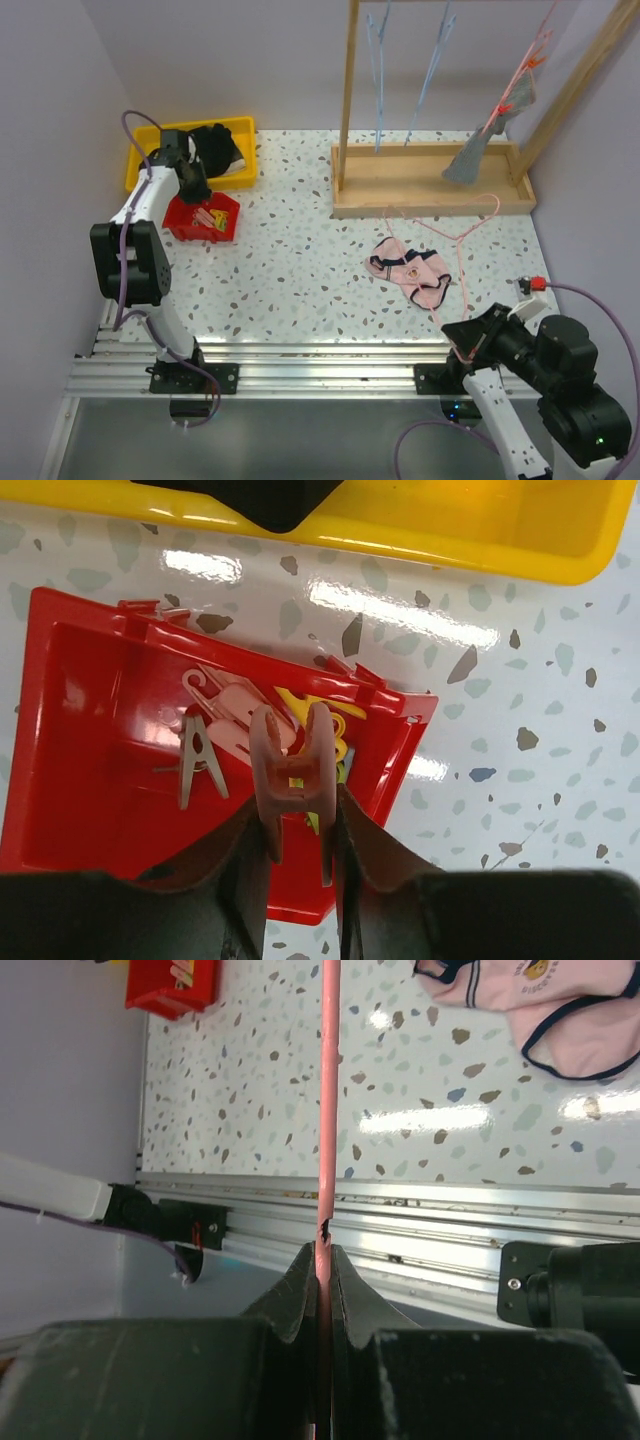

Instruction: Remove the underwear clipped to the hanger

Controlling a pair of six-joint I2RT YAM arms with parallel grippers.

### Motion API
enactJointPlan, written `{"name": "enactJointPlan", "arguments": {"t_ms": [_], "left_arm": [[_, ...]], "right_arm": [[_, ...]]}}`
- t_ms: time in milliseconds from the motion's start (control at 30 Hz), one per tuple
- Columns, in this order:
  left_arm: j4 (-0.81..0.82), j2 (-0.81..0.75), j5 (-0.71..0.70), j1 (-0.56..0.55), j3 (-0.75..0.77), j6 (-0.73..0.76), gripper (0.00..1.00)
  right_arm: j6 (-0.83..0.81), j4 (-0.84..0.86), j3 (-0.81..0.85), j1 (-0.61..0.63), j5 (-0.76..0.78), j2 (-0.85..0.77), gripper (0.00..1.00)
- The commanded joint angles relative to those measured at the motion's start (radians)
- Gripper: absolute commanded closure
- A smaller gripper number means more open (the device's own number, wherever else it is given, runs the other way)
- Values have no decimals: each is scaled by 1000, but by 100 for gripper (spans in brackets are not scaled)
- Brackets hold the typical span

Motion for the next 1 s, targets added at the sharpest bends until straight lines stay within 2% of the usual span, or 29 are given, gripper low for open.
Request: {"name": "enactJointPlan", "arguments": {"t_ms": [0,133,167,233,267,500,800,967], "left_arm": [[-22,15,38,1,8,-15,69],[-23,3,26,4,-10,-16,49],[-29,-6,26,4,-12,-18,31],[-31,-18,24,6,-10,-19,13],[-31,-31,22,6,-9,-21,0],[-52,-112,96,10,4,-64,0],[-25,-399,257,9,-145,-121,0],[-25,-531,328,10,-222,-131,0]], "right_arm": [[-46,-198,76,-4,135,58,100],[-63,-198,134,-2,210,98,100],[-71,-198,139,-2,236,107,100],[-89,-197,149,-2,266,127,100],[-94,-192,154,-2,287,135,100],[-138,-122,231,-2,372,221,100],[-255,68,271,-2,335,357,100],[-292,194,360,-2,335,463,100]]}}
